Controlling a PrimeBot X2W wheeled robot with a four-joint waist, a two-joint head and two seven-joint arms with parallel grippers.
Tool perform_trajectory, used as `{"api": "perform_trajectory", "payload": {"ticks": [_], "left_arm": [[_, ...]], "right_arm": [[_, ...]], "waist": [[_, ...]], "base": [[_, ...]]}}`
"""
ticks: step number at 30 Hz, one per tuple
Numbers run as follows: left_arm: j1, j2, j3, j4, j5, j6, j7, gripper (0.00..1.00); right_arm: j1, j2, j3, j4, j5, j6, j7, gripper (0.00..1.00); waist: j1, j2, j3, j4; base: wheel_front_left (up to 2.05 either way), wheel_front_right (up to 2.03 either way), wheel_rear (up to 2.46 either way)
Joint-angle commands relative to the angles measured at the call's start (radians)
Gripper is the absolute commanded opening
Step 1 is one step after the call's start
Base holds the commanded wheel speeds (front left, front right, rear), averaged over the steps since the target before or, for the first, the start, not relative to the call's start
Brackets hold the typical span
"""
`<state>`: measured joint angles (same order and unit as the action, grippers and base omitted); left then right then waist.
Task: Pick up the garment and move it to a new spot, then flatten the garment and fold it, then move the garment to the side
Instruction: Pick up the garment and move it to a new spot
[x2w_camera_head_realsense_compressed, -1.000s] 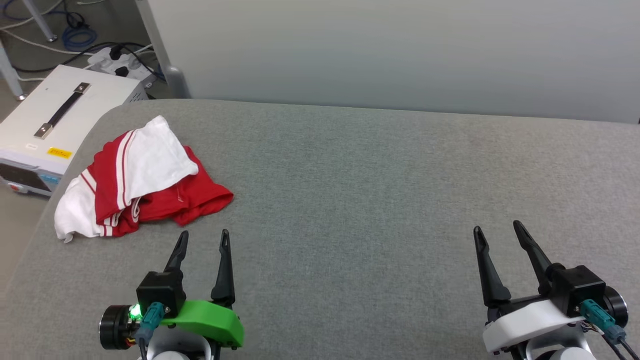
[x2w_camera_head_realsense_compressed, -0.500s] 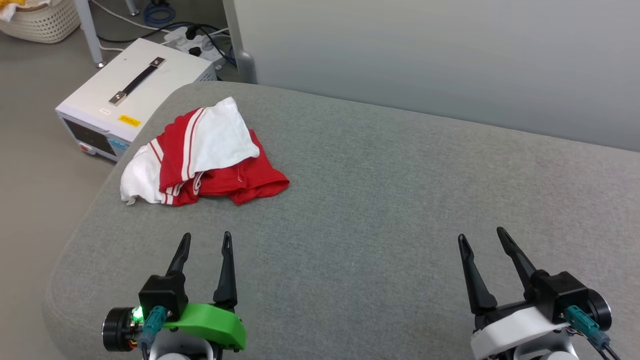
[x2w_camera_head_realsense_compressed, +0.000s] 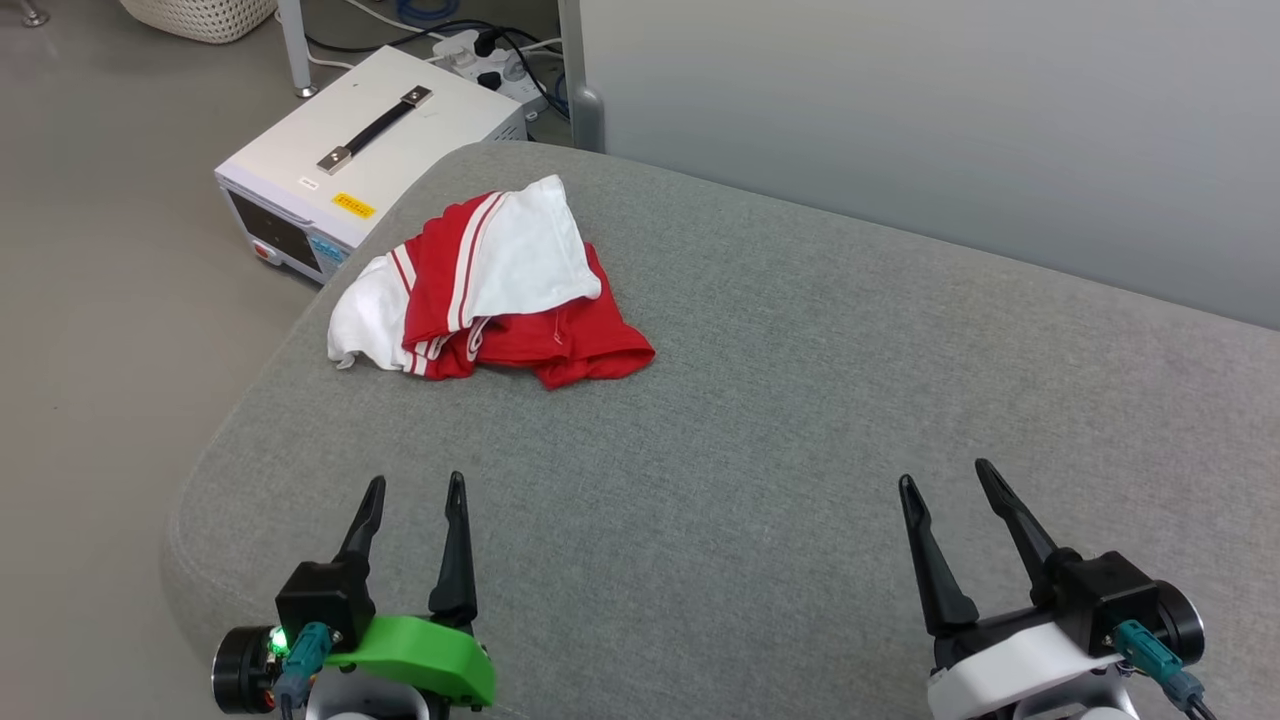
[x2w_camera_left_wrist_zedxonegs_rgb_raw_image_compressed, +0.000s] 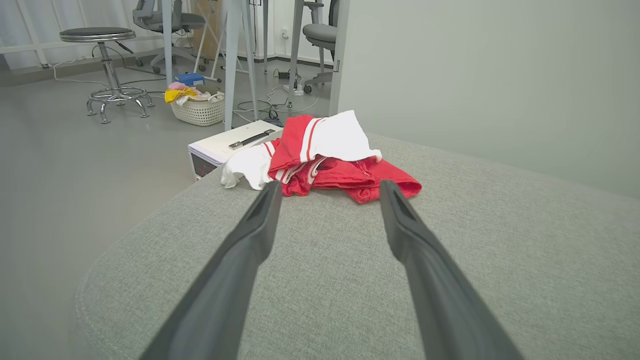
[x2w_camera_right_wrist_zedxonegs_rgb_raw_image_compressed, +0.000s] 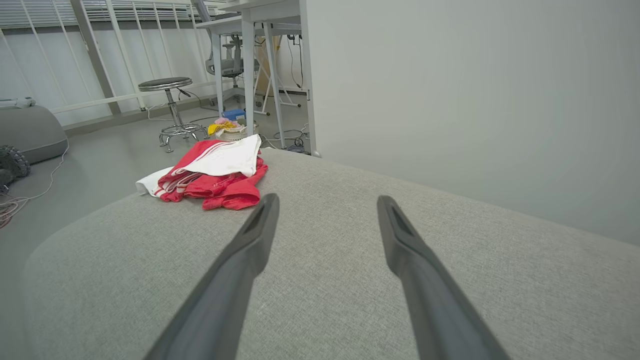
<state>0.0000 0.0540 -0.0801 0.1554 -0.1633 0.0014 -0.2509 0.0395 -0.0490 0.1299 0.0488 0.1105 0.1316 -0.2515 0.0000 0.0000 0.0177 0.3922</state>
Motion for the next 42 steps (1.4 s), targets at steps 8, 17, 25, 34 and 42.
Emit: {"api": "perform_trajectory", "payload": {"ticks": [8, 17, 25, 34, 42], "left_arm": [[0.005, -0.004, 0.003, 0.007, -0.001, 0.001, -0.011, 1.00], [-0.256, 0.088, 0.031, 0.250, 0.017, -0.079, 0.026, 1.00], [-0.551, 0.209, 0.032, 0.407, -0.050, -0.122, 0.247, 1.00], [-0.755, 0.364, -0.120, 0.511, -0.271, -0.132, 0.524, 1.00], [-0.843, 0.451, -0.194, 0.591, -0.386, -0.132, 0.591, 1.00]], "right_arm": [[0.005, -0.001, 0.011, -0.007, 0.003, -0.001, -0.010, 1.00], [-0.066, -0.039, 0.051, -0.046, -0.043, -0.001, -0.010, 1.00], [-0.136, -0.093, 0.113, -0.073, -0.032, -0.001, -0.010, 1.00], [-0.187, -0.111, 0.131, -0.091, -0.040, -0.001, -0.010, 1.00], [-0.209, -0.118, 0.134, -0.097, -0.049, -0.001, -0.010, 1.00]], "waist": [[0.0000, 0.0000, 0.025, -0.006], [0.0000, 0.0000, 0.209, -0.109], [0.0000, 0.0000, 0.357, -0.188], [0.0000, 0.0000, 0.458, -0.252], [0.0000, 0.0000, 0.507, -0.277]], "base": [[0.00, 0.00, 0.00], [0.00, 0.00, 0.00], [0.00, 0.00, 0.00], [0.00, 0.00, 0.00], [0.00, 0.00, 0.00]]}}
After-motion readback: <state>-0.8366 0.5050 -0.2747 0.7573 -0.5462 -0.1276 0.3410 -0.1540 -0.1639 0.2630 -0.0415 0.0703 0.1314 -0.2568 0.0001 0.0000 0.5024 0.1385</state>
